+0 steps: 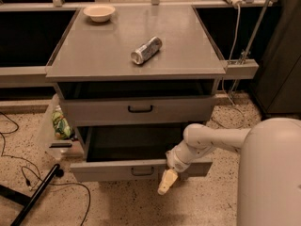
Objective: Open middle drawer
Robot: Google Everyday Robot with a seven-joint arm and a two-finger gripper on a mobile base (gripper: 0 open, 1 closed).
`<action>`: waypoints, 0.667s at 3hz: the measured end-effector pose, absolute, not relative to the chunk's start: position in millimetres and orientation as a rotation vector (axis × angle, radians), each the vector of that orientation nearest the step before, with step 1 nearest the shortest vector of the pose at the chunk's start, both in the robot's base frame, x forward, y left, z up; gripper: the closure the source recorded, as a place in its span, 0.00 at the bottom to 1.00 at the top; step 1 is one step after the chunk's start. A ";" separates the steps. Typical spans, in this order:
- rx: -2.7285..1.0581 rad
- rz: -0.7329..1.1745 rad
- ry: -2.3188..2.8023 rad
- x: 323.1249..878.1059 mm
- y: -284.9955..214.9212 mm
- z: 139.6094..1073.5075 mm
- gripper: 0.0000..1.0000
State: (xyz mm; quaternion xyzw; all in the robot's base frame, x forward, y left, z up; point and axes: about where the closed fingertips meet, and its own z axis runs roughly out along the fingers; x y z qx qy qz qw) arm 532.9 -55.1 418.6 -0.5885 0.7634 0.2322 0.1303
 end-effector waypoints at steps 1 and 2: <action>-1.709 0.691 2.235 519.9 -57.1 417.1 0.00; -1.709 0.691 2.235 519.8 -57.1 420.0 0.00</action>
Offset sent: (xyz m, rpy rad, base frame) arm -0.1168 -0.0148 -0.0149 -0.0252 0.1908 -0.0617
